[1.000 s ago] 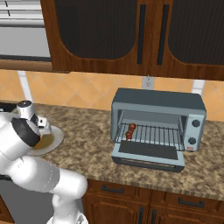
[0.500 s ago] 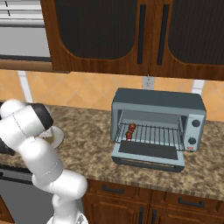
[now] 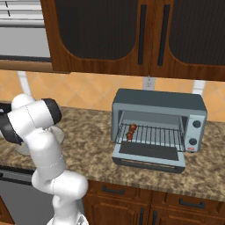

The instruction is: Pick up the kebab skewer and baguette bread, and place them inside the toaster oven. Close the toaster oven door and start by setting the timer.

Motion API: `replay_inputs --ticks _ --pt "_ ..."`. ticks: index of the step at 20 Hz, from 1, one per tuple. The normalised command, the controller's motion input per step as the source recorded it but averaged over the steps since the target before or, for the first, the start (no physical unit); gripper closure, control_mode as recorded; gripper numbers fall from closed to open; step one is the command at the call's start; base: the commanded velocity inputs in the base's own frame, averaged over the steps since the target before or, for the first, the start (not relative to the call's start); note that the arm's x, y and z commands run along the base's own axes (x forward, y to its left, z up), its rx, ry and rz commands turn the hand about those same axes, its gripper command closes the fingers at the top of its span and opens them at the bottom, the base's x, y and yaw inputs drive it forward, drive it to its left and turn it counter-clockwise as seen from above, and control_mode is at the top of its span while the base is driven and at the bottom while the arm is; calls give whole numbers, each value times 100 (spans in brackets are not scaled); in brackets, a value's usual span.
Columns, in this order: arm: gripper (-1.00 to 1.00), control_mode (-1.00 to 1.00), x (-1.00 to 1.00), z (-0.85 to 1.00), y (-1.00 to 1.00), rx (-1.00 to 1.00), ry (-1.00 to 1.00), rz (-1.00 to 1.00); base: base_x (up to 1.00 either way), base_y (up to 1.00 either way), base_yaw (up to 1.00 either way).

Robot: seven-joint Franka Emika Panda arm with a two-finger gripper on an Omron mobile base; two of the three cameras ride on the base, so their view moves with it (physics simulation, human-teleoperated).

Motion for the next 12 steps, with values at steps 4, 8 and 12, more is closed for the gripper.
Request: replay_inputs --ticks 4,8,12 --pt "100 -100 -1 -25 -15 0 0 0 0 0 0" --pt "100 -100 -18 15 -50 1 -1 0 0 0 0" --pt "100 -100 -38 81 -92 6 -7 4 0 0 0"
